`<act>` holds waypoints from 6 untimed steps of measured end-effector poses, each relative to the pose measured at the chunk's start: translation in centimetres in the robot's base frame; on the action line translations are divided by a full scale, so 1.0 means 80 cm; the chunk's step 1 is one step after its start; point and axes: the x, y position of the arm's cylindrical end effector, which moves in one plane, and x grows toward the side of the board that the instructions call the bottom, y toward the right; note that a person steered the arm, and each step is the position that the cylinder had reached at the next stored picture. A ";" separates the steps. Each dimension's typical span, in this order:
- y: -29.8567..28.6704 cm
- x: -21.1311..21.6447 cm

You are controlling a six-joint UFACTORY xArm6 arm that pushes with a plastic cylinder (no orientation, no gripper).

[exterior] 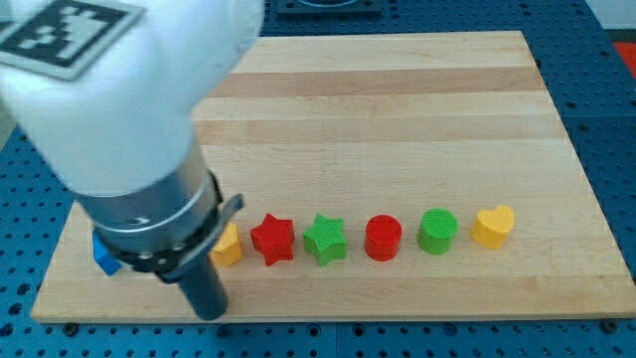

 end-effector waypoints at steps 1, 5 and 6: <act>-0.051 -0.001; -0.093 -0.006; -0.120 -0.009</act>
